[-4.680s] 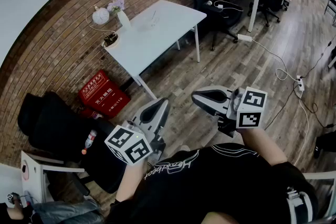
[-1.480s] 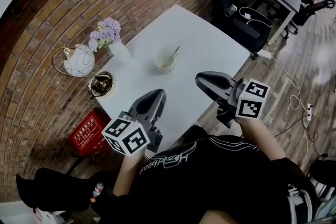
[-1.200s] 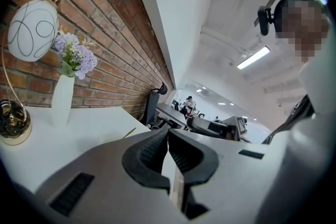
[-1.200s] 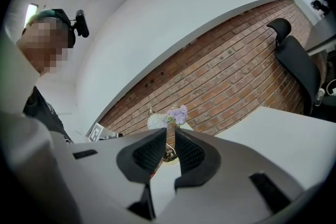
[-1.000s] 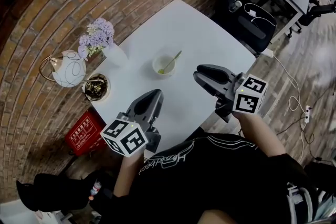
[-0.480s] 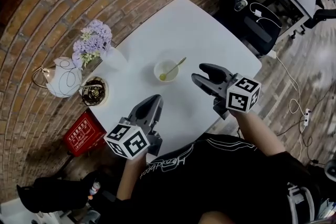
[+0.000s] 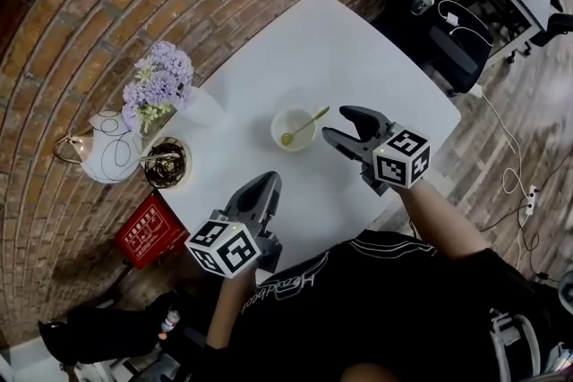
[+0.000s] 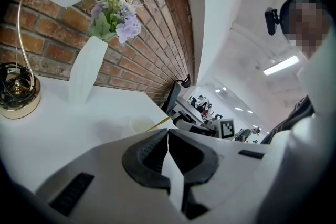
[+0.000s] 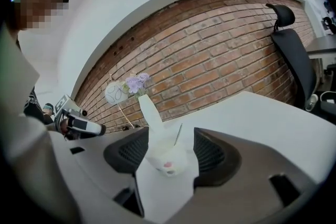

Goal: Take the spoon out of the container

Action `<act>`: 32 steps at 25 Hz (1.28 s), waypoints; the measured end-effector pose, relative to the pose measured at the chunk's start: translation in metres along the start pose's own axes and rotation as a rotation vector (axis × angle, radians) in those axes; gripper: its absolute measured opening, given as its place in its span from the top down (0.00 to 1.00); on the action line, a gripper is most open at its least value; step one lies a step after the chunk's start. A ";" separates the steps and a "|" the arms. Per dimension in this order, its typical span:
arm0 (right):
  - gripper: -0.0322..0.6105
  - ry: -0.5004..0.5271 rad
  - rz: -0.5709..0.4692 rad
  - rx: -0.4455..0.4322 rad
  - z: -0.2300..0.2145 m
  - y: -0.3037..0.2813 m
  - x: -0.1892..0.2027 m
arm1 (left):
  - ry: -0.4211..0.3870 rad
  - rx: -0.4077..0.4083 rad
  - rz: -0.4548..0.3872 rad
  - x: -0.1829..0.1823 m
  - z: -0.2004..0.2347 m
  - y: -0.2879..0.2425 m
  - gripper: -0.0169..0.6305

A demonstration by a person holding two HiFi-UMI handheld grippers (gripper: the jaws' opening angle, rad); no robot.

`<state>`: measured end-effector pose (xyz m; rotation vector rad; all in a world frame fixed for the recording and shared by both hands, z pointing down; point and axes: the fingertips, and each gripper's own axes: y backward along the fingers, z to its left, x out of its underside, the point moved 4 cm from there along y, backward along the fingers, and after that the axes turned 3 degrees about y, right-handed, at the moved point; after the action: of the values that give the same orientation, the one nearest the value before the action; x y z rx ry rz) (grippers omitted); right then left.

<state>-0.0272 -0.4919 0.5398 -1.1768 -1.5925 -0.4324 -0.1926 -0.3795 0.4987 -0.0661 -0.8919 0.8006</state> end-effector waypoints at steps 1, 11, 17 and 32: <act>0.60 -0.003 0.009 -0.003 -0.002 -0.005 0.002 | 0.002 -0.002 0.002 0.000 0.001 -0.001 0.97; 0.60 -0.011 0.056 -0.007 -0.020 -0.032 0.013 | 0.035 -0.021 0.016 0.001 0.019 -0.010 0.97; 0.61 0.003 0.061 -0.017 -0.021 -0.040 0.014 | 0.049 -0.022 0.030 0.004 0.026 -0.014 0.97; 0.92 -0.019 0.038 -0.032 -0.015 -0.041 0.012 | 0.063 -0.021 0.032 0.008 0.027 -0.016 0.97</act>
<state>-0.0532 -0.5162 0.5672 -1.2364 -1.5820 -0.4248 -0.2000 -0.3928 0.5275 -0.1238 -0.8419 0.8144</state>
